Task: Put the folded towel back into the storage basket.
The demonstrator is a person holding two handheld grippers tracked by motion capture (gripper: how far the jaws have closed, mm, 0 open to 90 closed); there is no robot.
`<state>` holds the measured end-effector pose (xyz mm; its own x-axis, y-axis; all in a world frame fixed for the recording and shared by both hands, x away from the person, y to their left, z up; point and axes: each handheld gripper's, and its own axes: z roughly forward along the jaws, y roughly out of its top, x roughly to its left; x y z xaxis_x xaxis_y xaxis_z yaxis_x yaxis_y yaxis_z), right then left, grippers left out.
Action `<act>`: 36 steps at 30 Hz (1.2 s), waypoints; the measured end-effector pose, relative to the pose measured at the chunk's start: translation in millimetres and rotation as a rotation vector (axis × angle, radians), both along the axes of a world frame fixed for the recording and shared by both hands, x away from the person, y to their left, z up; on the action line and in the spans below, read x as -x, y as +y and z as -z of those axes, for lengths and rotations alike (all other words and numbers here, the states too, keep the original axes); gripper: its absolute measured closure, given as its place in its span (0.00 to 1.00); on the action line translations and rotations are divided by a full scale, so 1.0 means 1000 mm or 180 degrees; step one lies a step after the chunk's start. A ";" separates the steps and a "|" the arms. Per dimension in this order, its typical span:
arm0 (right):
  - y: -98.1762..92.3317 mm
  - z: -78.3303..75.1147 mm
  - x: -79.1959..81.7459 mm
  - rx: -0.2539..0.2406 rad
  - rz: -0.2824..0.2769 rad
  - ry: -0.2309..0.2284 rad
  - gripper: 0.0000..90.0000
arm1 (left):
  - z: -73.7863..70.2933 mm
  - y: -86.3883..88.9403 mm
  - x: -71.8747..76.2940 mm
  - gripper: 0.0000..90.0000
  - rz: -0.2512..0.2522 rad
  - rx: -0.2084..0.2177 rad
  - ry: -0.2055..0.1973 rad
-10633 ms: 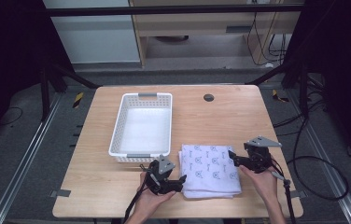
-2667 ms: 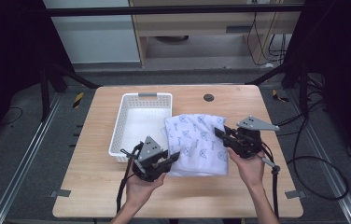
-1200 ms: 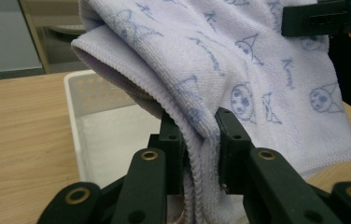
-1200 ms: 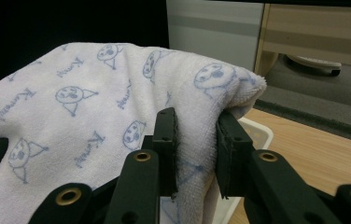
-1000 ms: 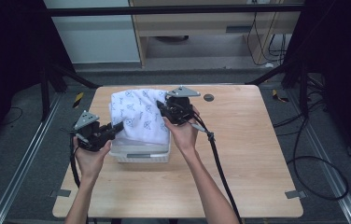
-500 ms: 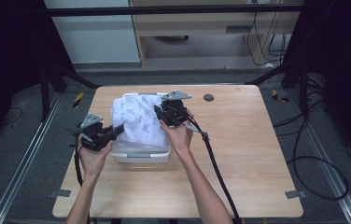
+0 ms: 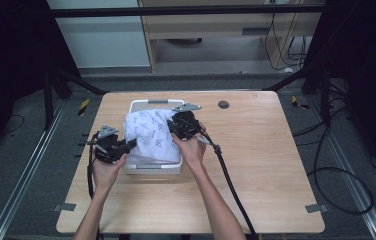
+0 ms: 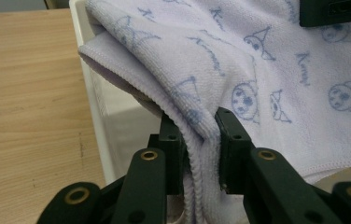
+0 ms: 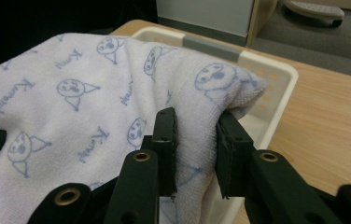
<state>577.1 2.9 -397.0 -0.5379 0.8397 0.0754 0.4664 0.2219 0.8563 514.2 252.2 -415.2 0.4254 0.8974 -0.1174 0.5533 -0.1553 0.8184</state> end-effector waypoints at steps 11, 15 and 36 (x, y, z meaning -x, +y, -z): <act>0.002 0.022 -0.006 0.0165 0.0015 0.0163 0.79 | 0.016 -0.006 -0.005 0.82 0.0004 -0.0174 0.0141; 0.002 0.027 -0.007 0.0198 0.0026 0.0182 0.79 | 0.018 -0.006 -0.007 0.82 0.0005 -0.0199 0.0173; 0.004 0.036 -0.006 0.0433 -0.0068 0.0180 0.67 | 0.020 -0.008 -0.007 0.72 -0.0135 -0.0332 0.0186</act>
